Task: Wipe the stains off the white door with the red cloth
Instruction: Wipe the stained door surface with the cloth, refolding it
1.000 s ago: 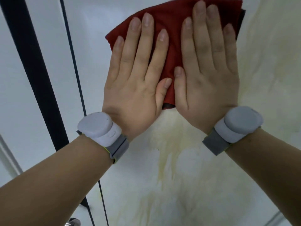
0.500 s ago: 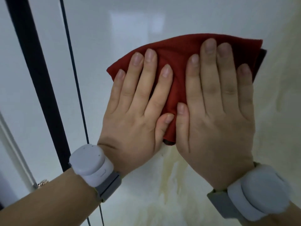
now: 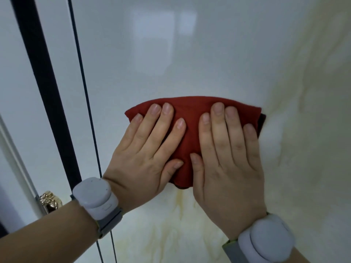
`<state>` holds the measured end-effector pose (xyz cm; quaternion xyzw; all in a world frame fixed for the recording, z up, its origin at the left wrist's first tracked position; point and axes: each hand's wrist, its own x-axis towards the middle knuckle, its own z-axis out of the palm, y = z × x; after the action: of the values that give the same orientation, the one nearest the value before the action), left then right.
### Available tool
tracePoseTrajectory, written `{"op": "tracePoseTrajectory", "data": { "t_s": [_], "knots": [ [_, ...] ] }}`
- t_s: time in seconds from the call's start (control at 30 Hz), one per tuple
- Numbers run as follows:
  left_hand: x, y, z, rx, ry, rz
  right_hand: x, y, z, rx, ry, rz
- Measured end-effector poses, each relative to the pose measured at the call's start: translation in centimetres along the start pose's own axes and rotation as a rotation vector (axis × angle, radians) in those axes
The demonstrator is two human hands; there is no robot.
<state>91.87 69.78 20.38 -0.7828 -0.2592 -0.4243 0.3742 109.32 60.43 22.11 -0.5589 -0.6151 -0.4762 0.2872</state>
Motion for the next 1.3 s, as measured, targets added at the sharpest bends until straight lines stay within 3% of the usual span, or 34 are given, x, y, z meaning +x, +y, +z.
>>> {"op": "tracePoseTrajectory", "data": {
  "t_s": [0.17, 0.37, 0.6, 1.3],
  "knots": [
    [4.4, -1.8, -2.7, 0.020, 0.021, 0.084, 3.1, 1.2, -1.8, -0.054, -0.004, 0.021],
    [8.0, -1.8, -3.3, -0.002, 0.062, -0.002, 6.3, 3.2, -3.2, -0.127, 0.013, 0.026],
    [5.5, 0.1, -1.4, -0.052, 0.089, -0.024, 3.8, 2.6, -2.1, -0.074, -0.002, 0.008],
    [-6.6, 4.7, 2.0, 0.007, -0.122, 0.039, -9.0, -0.5, 2.5, -0.018, -0.118, 0.009]
  ]
}}
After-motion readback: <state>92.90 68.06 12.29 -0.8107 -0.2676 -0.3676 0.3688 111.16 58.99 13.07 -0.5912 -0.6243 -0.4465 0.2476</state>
